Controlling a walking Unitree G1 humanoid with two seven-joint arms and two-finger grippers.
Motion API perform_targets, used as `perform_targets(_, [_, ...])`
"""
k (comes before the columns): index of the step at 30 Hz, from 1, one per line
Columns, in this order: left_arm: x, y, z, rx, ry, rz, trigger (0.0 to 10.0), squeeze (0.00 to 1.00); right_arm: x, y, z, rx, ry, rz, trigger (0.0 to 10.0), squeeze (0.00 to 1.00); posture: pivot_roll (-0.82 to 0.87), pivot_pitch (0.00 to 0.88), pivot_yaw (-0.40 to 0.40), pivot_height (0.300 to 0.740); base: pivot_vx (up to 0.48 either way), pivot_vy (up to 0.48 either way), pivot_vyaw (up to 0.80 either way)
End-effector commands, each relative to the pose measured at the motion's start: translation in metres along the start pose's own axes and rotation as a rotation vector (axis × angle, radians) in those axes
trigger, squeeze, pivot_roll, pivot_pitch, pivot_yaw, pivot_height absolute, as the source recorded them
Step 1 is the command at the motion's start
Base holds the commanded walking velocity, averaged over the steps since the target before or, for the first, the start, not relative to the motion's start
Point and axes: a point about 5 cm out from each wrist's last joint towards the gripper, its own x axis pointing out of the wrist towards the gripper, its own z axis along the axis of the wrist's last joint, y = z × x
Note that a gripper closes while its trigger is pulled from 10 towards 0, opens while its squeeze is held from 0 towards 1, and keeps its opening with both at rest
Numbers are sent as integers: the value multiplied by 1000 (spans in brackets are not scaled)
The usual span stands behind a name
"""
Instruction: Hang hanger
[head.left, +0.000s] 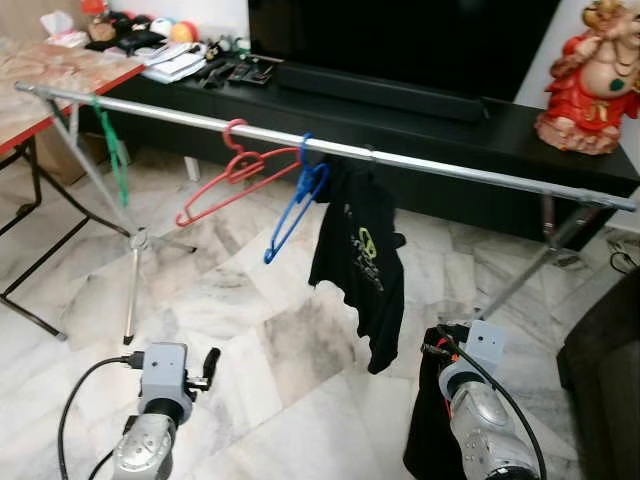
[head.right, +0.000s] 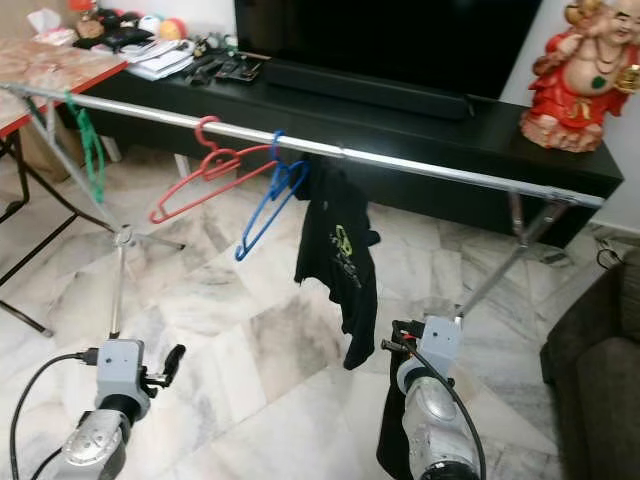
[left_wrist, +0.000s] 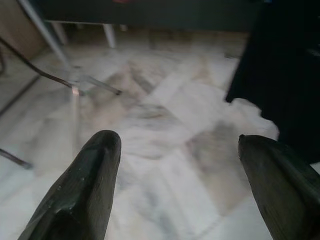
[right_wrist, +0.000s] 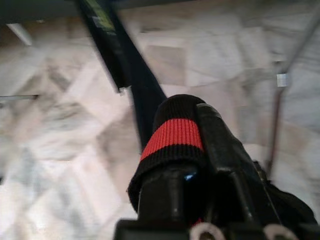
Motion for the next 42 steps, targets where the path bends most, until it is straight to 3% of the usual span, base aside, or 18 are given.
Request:
perform_targets(1, [0, -2, 5, 5, -12, -12, 10000, 0, 1, -2, 2, 12, -19, -10, 10000, 0, 58, 163, -14, 740, 0, 480, 0])
perform_targets(15, [-4, 2, 10, -10, -20, 12, 10000, 0, 4, 2, 6, 17, -41, -5, 10000, 0, 66, 179, -22, 740, 0, 474, -497])
perform_targets(24, [-5, 6, 17, -83, -41, 24, 10000, 0, 5, 5, 5, 10, -48, 1, 10000, 0, 70, 185, -22, 740, 0, 0, 0])
perform_targets(31, [-6, 2, 17, -78, -20, -6, 10000, 0, 4, 1, -1, -6, -27, -18, 10000, 0, 71, 182, -16, 740, 0, 0, 0])
perform_targets(42, [-9, 0, 17, -79, -15, -19, 10000, 0, 6, -7, 5, 25, -41, -42, 10000, 0, 69, 186, -20, 740, 338, 0, -245])
